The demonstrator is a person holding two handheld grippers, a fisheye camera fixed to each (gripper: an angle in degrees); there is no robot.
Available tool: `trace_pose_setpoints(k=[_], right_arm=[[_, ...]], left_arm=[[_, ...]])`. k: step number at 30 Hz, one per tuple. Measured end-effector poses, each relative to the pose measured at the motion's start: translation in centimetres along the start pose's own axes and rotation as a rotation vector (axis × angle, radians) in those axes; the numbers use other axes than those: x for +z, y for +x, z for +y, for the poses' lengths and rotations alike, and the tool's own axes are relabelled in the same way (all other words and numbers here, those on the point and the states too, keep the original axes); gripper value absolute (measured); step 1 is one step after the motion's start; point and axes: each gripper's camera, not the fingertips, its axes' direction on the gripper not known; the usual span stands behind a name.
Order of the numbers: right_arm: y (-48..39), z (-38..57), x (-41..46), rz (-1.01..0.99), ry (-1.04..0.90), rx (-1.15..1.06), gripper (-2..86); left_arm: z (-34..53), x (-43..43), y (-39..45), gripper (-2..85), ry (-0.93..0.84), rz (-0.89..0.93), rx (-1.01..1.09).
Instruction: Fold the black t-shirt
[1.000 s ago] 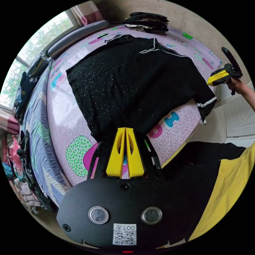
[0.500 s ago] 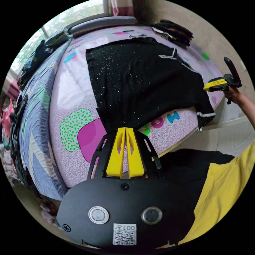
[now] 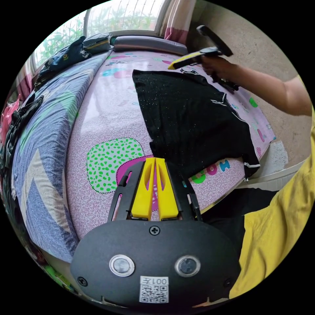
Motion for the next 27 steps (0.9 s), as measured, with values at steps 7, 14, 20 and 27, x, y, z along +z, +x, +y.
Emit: trace_pose_setpoints(k=[7,14,20,27], right_arm=[[2.3,-9.6,6.5,0.052,-0.141,-0.018,0.0],[4.5,-14.9,11.2,0.104,-0.279,0.053,0.0],[3.4,-16.9,12.6,0.201,-0.291,-0.023,0.0],[4.0,-18.8,13.5,0.235,-0.263,-0.002,0.1]], left_arm=[[1.0,-1.2,-4.3,-1.6,0.022,0.082,-0.057],[2.0,-2.6,-6.2,-1.5,0.059,0.13,-0.064],[2.5,-2.1,-6.6,-1.5,0.059,0.112,-0.087],[2.0,-3.4,-6.9,-1.4,0.13,0.094,-0.091]])
